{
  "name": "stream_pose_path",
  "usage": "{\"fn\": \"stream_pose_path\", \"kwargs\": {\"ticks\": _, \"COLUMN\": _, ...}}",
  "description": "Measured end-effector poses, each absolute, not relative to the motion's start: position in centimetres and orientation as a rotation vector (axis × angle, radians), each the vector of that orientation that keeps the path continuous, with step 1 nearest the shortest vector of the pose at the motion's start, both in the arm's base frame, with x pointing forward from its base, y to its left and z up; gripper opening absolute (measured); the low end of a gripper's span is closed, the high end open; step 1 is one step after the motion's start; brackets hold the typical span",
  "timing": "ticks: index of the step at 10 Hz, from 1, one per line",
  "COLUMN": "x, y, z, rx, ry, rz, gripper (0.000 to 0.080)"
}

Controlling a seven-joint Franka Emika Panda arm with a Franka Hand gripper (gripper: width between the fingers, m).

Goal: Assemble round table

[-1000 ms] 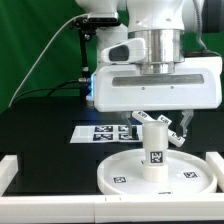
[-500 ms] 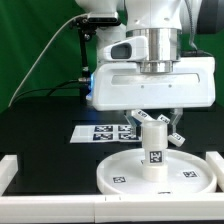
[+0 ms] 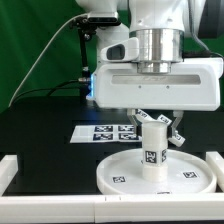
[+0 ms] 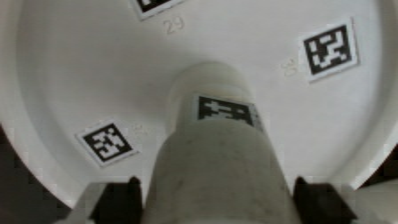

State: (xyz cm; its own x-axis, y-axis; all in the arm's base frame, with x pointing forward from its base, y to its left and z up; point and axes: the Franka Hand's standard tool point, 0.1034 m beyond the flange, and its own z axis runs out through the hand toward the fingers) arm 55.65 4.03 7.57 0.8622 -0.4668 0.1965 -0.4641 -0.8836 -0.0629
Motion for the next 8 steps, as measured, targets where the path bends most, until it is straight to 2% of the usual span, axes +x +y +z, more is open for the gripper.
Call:
{"fn": "stream_pose_path", "kwargs": {"ticks": 5, "x": 55.55, "y": 4.15, "z": 7.53, "rx": -2.466, "ry": 1.737, "rz": -0.228, "gripper": 0.0407}}
{"fn": "stream_pose_path", "kwargs": {"ticks": 8, "x": 55.71, "y": 4.56, "z": 7.65, "rx": -2.069, "ry": 2.131, "rz": -0.124, "gripper": 0.0407}}
